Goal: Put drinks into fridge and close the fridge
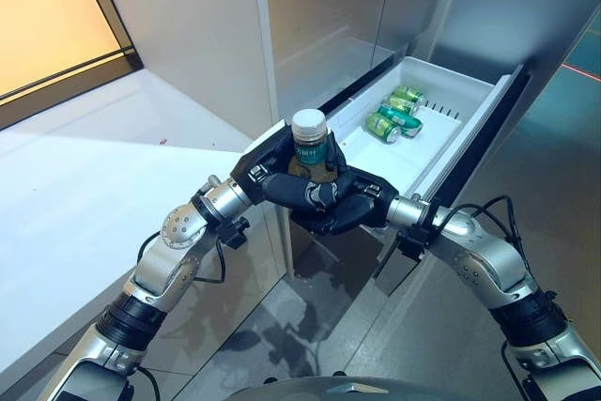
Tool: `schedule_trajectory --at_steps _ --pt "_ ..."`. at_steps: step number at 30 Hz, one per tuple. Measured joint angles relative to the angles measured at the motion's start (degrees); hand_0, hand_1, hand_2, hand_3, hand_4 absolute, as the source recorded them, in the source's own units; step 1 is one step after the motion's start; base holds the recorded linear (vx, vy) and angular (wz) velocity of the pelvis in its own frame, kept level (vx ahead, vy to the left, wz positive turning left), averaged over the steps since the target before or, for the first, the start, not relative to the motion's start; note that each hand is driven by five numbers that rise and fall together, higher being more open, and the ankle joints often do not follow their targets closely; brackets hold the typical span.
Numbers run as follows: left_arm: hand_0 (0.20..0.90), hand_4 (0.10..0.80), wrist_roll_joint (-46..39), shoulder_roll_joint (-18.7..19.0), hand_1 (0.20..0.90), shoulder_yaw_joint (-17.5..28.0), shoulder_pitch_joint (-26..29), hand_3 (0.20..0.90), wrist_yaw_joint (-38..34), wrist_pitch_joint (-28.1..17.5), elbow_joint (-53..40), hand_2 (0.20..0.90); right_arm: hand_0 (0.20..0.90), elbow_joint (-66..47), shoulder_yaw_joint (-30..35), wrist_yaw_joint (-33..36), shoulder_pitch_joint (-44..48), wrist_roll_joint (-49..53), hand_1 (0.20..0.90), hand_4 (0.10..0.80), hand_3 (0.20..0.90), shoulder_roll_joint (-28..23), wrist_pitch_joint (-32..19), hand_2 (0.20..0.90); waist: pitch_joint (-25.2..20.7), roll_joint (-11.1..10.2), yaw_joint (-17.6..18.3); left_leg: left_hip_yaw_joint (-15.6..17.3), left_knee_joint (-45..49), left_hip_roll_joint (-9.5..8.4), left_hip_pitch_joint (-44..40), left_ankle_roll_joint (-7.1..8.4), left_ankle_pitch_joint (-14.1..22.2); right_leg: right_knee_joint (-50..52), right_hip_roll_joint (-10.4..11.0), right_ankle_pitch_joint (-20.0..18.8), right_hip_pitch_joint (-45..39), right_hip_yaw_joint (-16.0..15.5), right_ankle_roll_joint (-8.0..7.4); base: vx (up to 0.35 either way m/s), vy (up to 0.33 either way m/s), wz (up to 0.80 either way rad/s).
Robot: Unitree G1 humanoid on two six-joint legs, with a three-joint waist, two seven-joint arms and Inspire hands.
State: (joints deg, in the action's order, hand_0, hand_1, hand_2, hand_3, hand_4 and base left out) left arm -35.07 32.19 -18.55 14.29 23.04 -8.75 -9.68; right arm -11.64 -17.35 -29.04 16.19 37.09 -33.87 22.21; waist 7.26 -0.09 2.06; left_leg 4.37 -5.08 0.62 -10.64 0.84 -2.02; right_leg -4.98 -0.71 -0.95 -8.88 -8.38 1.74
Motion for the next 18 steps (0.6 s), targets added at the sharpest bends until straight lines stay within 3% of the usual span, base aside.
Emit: schedule_trajectory --at_steps 4,10,11,12,18 --pt "0.3 0.1 -0.82 -0.46 0.3 -0.86 -0.04 0.2 -0.92 -0.29 0.0 0.3 0.3 -0.01 -0.03 0.08 0.08 -0.01 0.3 0.1 0.2 -0.25 0.04 0.3 0.0 -0.03 -0.06 0.0 0.0 0.0 0.0 0.0 0.0 0.0 0.0 -0.01 -0.01 0.0 0.0 0.0 0.0 0.0" --pt "0.3 0.1 1.11 -1.1 0.3 -1.66 -0.55 0.2 -3.72 -6.1 0.01 0.3 0.3 -0.95 0.17 1.25 0.91 -0.12 0.3 0.1 0.2 -0.89 -1.16 0.3 0.12 -0.24 0.08 -0.05 0.0 0.01 0.01 0.0 0.0 0.02 -0.01 -0.05 0.05 0.06 0.03 0.0 0.0 0.0" --pt "0.465 0.292 2.12 -1.44 0.465 -1.66 -0.55 0.392 -4.55 -7.85 0.0 0.465 0.3 -1.28 0.24 1.39 1.39 -0.64 0.3 0.1 0.2 -1.1 -2.08 0.3 0.17 -0.38 0.11 -0.05 0.0 0.01 0.01 0.0 0.0 0.04 -0.01 -0.06 0.06 0.08 0.02 0.0 0.0 0.0" --pt "0.9 0.8 2.95 -1.6 0.9 -1.66 -0.55 0.9 -5.05 -9.01 0.0 0.9 0.3 -1.47 0.25 1.4 1.76 -1.81 0.3 0.1 0.2 -1.12 -2.91 0.3 0.18 -0.49 0.15 -0.05 0.0 0.01 0.01 0.0 0.0 0.06 -0.01 -0.06 0.08 0.09 0.02 0.0 0.0 0.0" --pt "0.9 0.8 6.9 -2.75 0.9 -1.51 0.55 0.9 -8.25 -13.14 -0.17 0.9 0.3 -2.63 0.3 4.67 2.83 -8.3 0.3 0.1 0.2 -0.84 -8.26 0.3 0.34 -1.52 0.69 -0.05 0.0 0.0 0.01 -0.01 0.0 0.08 -0.01 -0.08 0.1 0.18 0.01 0.0 0.0 0.0"
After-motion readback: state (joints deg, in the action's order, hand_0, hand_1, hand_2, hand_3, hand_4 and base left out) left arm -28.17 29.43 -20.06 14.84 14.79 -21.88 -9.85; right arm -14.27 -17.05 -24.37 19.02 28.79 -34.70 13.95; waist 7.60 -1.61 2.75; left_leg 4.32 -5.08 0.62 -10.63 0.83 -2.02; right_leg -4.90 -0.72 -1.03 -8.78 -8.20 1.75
